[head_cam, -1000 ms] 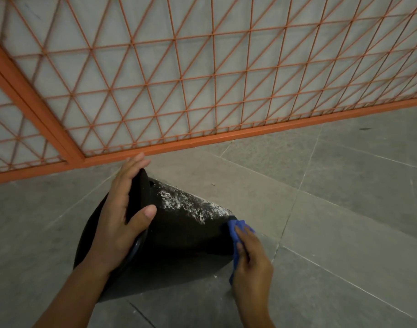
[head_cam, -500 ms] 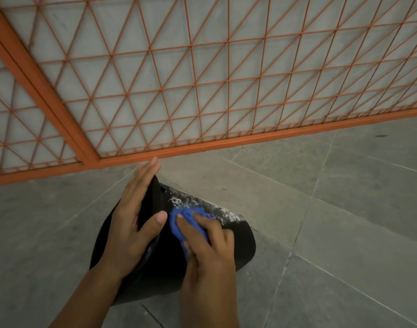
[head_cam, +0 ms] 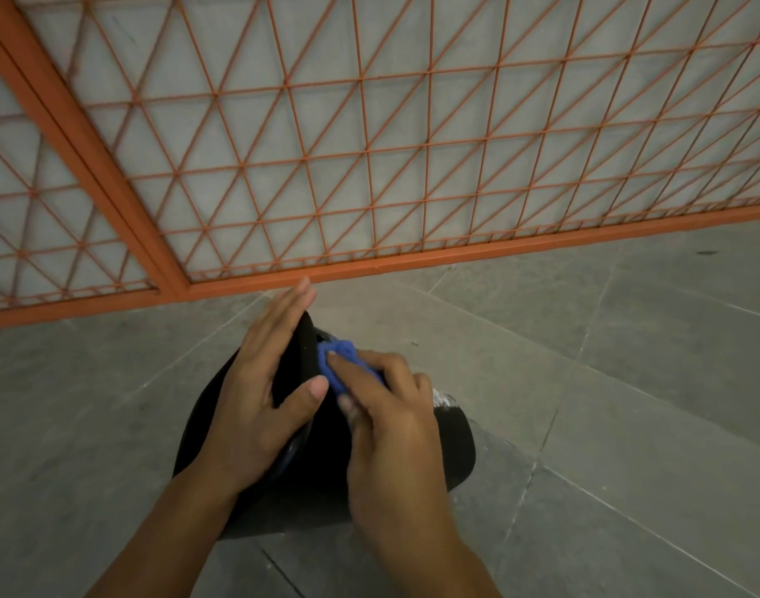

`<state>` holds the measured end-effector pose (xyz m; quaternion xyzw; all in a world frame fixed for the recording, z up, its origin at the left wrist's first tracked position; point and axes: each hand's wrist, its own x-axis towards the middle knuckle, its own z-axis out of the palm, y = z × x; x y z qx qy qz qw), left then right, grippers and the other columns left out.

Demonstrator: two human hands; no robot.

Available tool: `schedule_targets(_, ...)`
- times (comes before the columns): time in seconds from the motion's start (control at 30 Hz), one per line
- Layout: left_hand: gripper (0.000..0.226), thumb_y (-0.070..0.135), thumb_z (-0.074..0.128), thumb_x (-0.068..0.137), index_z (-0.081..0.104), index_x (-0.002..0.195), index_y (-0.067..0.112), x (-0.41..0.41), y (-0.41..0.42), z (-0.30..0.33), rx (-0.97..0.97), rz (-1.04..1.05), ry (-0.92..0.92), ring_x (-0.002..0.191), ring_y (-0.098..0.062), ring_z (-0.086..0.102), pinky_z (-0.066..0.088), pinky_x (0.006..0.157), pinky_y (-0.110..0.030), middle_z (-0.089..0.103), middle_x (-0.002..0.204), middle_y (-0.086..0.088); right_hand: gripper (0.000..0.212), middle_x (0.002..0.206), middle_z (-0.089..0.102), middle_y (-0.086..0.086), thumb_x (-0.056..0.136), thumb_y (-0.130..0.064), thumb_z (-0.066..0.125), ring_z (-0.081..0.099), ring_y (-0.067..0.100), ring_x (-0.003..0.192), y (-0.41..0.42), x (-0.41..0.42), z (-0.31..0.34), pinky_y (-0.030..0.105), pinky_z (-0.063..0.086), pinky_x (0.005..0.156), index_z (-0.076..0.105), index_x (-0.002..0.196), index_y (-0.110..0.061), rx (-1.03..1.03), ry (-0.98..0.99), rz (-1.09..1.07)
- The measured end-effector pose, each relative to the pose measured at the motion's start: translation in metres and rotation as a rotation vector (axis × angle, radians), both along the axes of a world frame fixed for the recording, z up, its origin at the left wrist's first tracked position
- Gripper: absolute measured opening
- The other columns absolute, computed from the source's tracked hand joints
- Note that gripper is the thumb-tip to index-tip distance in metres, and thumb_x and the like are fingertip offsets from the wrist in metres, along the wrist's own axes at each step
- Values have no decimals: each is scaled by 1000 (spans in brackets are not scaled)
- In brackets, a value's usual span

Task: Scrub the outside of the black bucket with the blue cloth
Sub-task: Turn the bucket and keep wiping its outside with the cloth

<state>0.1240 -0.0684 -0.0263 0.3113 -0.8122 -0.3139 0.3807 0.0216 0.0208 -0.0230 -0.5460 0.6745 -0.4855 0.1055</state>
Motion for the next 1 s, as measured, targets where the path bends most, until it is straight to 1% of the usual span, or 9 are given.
schedule_targets(0.1,86,71,44,82,33,144,13,-1,0,-4,-43,-5,-15,145,-15,23,22,117,-51,31,154,3,39,115,57,-3,85,-3,54,44,14,101,1,-3,2,6,30,87,60,118,-24,-18,-57,-3)
schedule_targets(0.2,85,75,43,79,33,141,17,-2,-2,-1,-17,40,10,144,-15,26,21,118,-46,34,151,2,39,119,53,-5,92,-5,48,38,9,104,-12,-14,0,8,32,87,55,124,-25,32,-47,45)
schedule_targets(0.37,87,70,44,83,34,143,9,-1,2,-3,-43,-9,11,144,-18,26,22,116,-55,33,153,-2,38,113,63,-1,80,-5,58,49,13,99,4,2,-6,6,35,83,64,113,-22,-89,-12,-100)
schedule_targets(0.53,88,74,44,80,33,142,13,-1,1,-1,5,28,34,144,-16,26,22,118,-47,33,152,-1,39,118,64,5,76,-1,61,58,21,112,3,7,-15,33,49,93,64,113,-13,-219,-3,-175)
schedule_targets(0.7,86,72,44,82,34,142,12,4,2,-4,-38,-7,25,143,-18,28,25,116,-48,34,152,-1,41,120,63,6,76,0,63,57,17,115,9,11,-22,38,53,86,63,115,-12,-308,22,-145)
schedule_targets(0.77,87,73,44,81,35,141,11,5,2,-3,-27,16,25,143,-17,29,23,117,-45,35,151,-1,38,117,65,7,76,4,65,59,19,112,3,2,-20,40,53,88,65,111,-11,-211,-15,-157)
schedule_targets(0.83,87,73,43,81,35,141,11,3,2,-2,-17,24,44,143,-18,28,23,117,-46,36,151,-2,47,114,66,7,66,9,73,62,21,107,9,1,-22,43,55,82,67,108,-10,-140,6,-159)
schedule_targets(0.9,85,72,44,81,35,141,12,4,2,-3,-5,14,64,143,-19,28,22,117,-48,36,151,-3,60,111,67,7,53,8,82,64,24,101,24,11,-25,42,57,74,66,107,-13,-136,118,-93)
schedule_targets(1.0,82,72,45,81,35,141,17,10,-2,-5,35,6,80,143,-16,28,22,118,-40,35,152,0,49,114,66,4,65,-1,73,63,18,105,18,18,-24,30,52,87,64,110,-18,-226,90,-64)
